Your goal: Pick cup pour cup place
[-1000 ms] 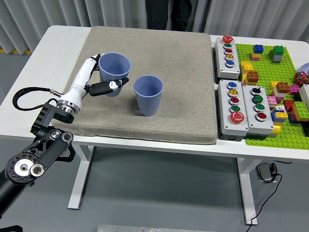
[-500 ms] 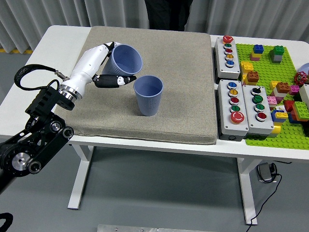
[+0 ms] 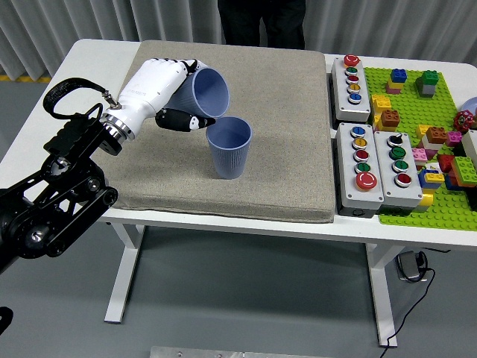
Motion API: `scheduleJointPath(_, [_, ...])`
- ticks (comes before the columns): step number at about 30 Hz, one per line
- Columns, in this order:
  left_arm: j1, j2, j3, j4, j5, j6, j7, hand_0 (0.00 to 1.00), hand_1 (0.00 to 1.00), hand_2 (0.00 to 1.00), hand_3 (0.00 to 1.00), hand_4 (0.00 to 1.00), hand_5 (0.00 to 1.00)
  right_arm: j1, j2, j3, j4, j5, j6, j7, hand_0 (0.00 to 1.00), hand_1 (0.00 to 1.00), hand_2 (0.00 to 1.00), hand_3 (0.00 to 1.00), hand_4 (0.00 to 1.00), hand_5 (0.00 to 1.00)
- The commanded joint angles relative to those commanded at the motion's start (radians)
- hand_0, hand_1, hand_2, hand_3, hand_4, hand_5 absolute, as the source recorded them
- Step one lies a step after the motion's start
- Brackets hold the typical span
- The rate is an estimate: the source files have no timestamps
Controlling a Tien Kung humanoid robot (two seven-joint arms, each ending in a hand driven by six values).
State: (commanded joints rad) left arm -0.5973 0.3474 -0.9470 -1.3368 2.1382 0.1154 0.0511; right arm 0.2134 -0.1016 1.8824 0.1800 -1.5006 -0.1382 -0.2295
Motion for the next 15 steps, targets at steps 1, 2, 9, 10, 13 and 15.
scheduleJointPath(1, [-0.005, 0.005, 0.008, -0.005, 0.022, -0.004, 0.003, 0.584, 0.481, 0.508, 0.509, 0.848, 0.173, 0.0, 0.0, 0.0, 0.0, 0.0, 0.0, 0.0, 0.697, 0.632, 0.585, 0.589, 0.002, 0.218])
scheduleJointPath(2, [-0.012, 0.012, 0.019, -0.011, 0.052, -0.009, 0.007, 0.584, 0.481, 0.508, 0.509, 0.848, 0.173, 0.001, 0.0, 0.0, 0.0, 0.002, -0.001, 0.0, 0.697, 0.632, 0.585, 0.589, 0.002, 0.218])
scheduleJointPath(9, [-0.038, 0.039, 0.065, -0.024, 0.112, -0.023, 0.017, 0.578, 0.479, 0.507, 0.509, 0.841, 0.163, 0.001, -0.001, 0.002, 0.0, -0.002, 0.0, 0.0, 0.696, 0.632, 0.584, 0.589, 0.002, 0.213])
scheduleJointPath(10, [-0.041, 0.043, 0.07, -0.025, 0.114, -0.024, 0.017, 0.575, 0.48, 0.505, 0.51, 0.838, 0.16, 0.001, -0.001, 0.001, 0.0, -0.001, 0.0, 0.0, 0.697, 0.632, 0.585, 0.589, 0.002, 0.212])
scheduleJointPath(13, [-0.048, 0.049, 0.086, -0.028, 0.117, -0.026, 0.019, 0.575, 0.48, 0.505, 0.51, 0.838, 0.16, 0.001, -0.001, 0.002, 0.0, 0.0, -0.001, 0.001, 0.697, 0.632, 0.585, 0.589, 0.002, 0.212])
scheduleJointPath(15, [-0.052, 0.051, 0.093, -0.029, 0.12, -0.025, 0.019, 0.575, 0.48, 0.505, 0.51, 0.838, 0.16, 0.001, -0.002, 0.003, 0.0, -0.001, -0.001, 0.001, 0.697, 0.632, 0.585, 0.589, 0.002, 0.212])
